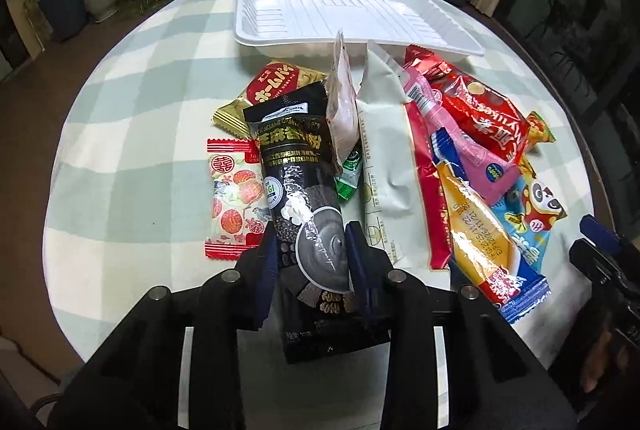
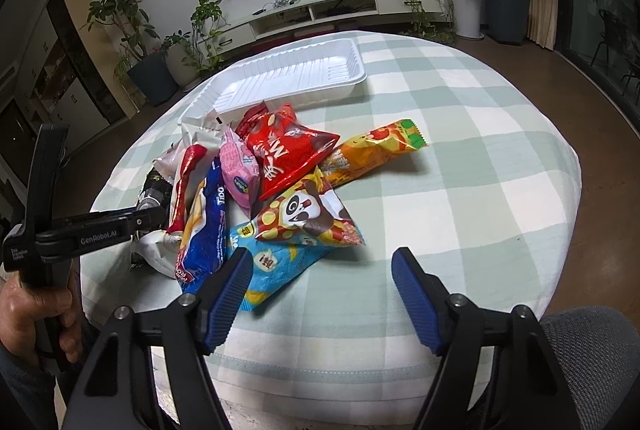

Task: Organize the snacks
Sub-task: 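Lift the black bag with the left tool while the right tool grasps the blue-yellow panda bag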

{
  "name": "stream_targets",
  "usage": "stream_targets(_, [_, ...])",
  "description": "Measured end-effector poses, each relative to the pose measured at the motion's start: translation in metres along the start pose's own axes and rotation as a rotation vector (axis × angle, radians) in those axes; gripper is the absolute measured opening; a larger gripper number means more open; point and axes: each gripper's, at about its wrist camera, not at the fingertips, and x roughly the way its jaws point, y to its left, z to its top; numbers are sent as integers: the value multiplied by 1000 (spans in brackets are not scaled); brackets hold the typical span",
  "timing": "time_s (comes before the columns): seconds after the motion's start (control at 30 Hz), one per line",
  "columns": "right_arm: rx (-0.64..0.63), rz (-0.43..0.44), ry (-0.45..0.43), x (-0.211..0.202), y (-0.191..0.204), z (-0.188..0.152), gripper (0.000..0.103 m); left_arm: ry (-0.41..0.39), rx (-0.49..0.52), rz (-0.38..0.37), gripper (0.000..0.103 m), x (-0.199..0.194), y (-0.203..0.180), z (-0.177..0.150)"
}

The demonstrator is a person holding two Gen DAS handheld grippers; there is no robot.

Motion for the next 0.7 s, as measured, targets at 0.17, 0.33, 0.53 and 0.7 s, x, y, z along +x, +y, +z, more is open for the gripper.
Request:
stream_targets(0.17, [-6,3,12,2,2,-1,75,11,20,0,30,11,-3,6])
stream_targets(0.33, [3,6,24,2,0,2,75,-8,15,-47,25,10,3,3])
stream_targets(0.53, [93,107,90,7,-3,10,75,-37,-33,-118,25,-5,20,-14])
stream_targets(0.7, [183,171,173,28,0,18,76,-80,-82,-191,25,-21,35,-30])
